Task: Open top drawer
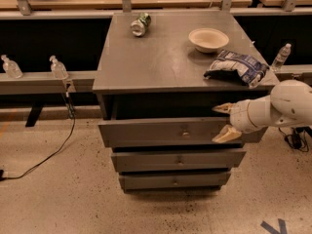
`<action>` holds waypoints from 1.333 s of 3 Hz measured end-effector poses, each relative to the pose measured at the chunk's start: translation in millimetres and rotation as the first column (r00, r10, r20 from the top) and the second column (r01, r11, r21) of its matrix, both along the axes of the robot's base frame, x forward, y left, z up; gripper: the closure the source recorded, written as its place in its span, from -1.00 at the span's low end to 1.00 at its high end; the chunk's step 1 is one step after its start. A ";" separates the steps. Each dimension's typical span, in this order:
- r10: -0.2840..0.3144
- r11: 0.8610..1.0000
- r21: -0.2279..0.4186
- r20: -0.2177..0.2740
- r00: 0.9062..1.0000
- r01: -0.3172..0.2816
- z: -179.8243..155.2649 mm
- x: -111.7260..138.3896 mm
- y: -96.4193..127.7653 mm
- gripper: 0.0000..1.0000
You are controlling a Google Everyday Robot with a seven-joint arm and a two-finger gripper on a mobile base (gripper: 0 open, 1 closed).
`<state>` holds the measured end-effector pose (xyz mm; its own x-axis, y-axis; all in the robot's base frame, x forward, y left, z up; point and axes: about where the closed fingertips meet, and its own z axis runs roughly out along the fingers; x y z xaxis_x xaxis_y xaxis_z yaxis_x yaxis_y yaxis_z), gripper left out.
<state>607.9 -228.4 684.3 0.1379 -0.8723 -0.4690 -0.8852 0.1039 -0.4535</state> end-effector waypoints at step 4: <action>0.087 0.989 -0.109 -0.132 0.987 -0.102 -9.7 -60.8 45.1 -0.22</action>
Offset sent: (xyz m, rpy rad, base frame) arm -0.0547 0.0488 -0.0358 -0.1384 0.1964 0.1345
